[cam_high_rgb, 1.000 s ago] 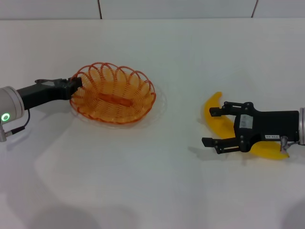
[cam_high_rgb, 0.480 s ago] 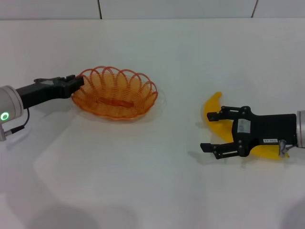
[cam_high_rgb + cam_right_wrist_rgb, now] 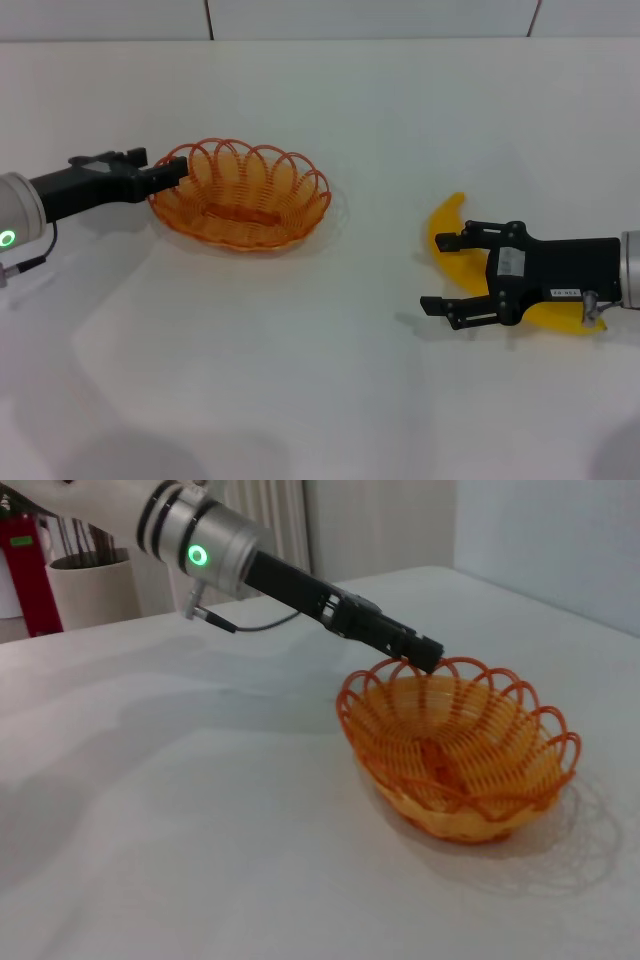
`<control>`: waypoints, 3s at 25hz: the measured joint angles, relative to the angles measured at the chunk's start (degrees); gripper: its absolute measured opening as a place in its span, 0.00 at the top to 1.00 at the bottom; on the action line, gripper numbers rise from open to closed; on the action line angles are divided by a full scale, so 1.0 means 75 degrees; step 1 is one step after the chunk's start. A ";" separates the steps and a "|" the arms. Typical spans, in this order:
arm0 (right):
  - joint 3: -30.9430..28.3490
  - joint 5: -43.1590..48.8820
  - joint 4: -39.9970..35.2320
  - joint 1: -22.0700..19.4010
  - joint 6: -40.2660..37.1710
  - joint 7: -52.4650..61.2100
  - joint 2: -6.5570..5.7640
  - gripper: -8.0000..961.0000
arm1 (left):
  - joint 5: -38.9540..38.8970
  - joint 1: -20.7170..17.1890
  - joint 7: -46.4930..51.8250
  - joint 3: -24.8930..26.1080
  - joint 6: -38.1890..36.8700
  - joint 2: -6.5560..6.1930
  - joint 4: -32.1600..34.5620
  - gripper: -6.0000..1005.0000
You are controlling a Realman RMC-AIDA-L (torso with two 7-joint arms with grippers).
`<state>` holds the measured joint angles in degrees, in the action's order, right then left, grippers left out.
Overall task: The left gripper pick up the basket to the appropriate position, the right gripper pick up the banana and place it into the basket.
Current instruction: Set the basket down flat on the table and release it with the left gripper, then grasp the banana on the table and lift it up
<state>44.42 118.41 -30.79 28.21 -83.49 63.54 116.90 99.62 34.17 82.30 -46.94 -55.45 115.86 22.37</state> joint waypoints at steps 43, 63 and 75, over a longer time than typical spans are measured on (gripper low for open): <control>0.2227 -0.0961 -0.3019 -0.0868 0.0825 0.3027 0.0085 0.06 | -0.0036 -0.2069 -0.2658 0.0001 -0.2216 0.0043 0.1473 0.24; 0.4259 0.1859 -0.5441 -0.1133 0.1323 0.6889 0.0064 0.06 | -0.0044 -0.2079 -0.2684 0.0010 -0.2228 0.0033 0.1471 0.24; 0.4740 0.2327 -0.4814 -0.0582 0.1412 0.7257 0.0042 0.06 | -0.0040 -0.2060 -0.2689 0.0000 -0.2228 0.0039 0.1458 0.24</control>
<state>79.98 135.85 -66.90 23.85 -72.90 117.97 117.21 99.32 18.72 62.13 -46.94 -72.16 116.14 33.30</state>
